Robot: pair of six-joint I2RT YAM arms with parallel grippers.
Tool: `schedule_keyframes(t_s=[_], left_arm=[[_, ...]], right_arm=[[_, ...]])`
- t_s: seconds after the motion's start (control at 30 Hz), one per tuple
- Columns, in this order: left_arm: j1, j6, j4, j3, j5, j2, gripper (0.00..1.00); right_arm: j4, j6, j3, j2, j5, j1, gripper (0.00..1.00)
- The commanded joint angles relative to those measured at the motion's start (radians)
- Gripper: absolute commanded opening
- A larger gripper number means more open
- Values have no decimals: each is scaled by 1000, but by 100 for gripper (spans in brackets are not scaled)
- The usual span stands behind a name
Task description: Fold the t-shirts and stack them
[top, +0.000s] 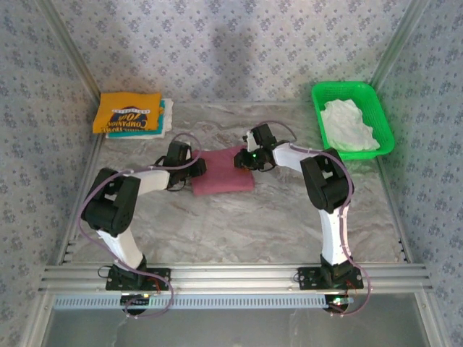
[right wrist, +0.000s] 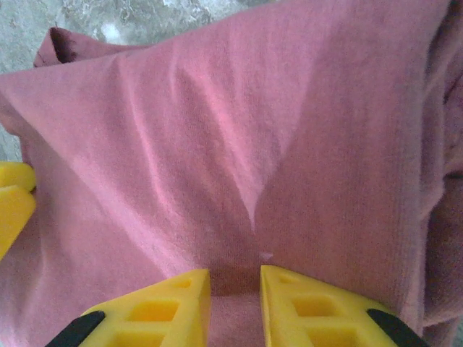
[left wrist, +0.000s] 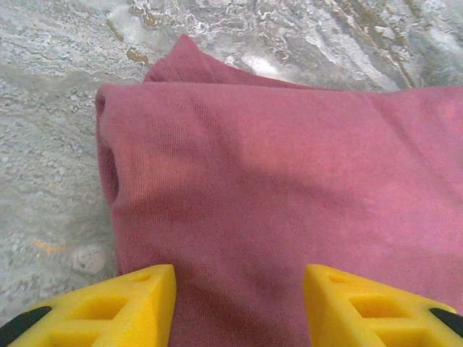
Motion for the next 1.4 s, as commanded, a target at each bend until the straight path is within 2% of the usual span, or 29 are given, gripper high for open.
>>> schedule_keyframes(t_s=[0.0, 0.13, 0.17, 0.27, 0.4, 0.53, 0.63, 0.77, 0.93, 1.2, 1.37], left_arm=[[-23, -14, -12, -33, -21, -140, 50], [-64, -29, -39, -88, -9, -240, 49], [-72, -40, -48, -100, 5, -247, 45], [-88, -79, -45, -154, 15, -237, 37], [-89, -115, 23, -235, 31, -181, 31], [-84, -112, 0, -233, 23, -132, 28], [-72, -128, -34, -232, -10, -165, 28], [-49, -128, -100, -205, -30, -245, 32], [11, -110, -189, -127, -6, -245, 45], [-4, -60, -241, 2, 10, -111, 69], [-29, -67, -284, 75, -22, -6, 74]], right_arm=[[-11, 7, -38, -91, -10, 18, 28], [4, 2, -99, -179, -49, 57, 29], [17, 5, -121, -195, -65, 66, 30], [65, 35, -177, -216, -75, 85, 30], [75, 51, -246, -169, -71, 88, 30], [74, 62, -259, -133, -56, 80, 29], [66, 66, -259, -152, -59, 74, 29], [50, 63, -253, -225, -50, 65, 34], [62, 56, -259, -307, -25, 47, 39], [52, 40, -248, -322, -19, 26, 40], [60, 42, -257, -336, -29, 26, 40]])
